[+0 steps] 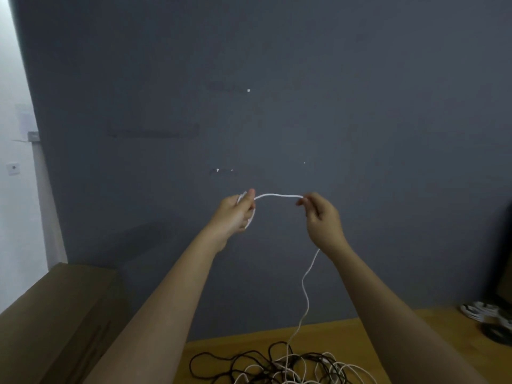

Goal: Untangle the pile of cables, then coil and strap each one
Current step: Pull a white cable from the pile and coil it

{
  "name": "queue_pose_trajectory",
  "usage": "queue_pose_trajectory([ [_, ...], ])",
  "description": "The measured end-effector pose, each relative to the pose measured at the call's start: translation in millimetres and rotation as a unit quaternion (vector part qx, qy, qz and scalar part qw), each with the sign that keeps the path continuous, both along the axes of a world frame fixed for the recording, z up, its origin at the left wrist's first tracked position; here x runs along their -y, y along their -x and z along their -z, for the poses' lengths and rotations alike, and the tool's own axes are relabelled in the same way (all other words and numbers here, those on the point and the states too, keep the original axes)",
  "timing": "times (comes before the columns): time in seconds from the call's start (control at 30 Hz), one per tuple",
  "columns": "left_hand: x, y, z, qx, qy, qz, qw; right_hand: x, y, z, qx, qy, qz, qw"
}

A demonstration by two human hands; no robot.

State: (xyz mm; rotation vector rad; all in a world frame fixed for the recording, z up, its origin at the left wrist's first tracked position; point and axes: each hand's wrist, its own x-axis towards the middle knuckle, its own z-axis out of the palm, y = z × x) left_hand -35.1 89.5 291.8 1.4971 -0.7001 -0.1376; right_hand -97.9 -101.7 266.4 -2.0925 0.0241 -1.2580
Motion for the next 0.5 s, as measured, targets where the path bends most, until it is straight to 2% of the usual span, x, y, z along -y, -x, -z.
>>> queue_pose_trajectory([
  [0.17,-1,18,10,-0.045,-0.082,0.189,0.977,0,0,-20,0.066,0.082,0.127,0.986],
  [0.23,-4,25,10,-0.080,-0.043,0.259,0.962,-7,-5,-20,0.036,0.085,0.131,0.987],
  [0.3,-9,30,7,-0.119,0.036,0.298,0.946,-12,-12,-12,-0.025,0.033,0.088,0.995],
  [0.37,-14,32,6,-0.145,0.111,0.289,0.940,-17,-13,3,-0.101,-0.043,0.004,0.994],
  [0.43,-17,30,9,-0.151,0.169,0.246,0.942,-26,-9,24,-0.180,-0.102,-0.090,0.974],
  [0.5,-18,26,18,-0.137,0.200,0.196,0.950,-39,-2,49,-0.261,-0.149,-0.189,0.935],
])
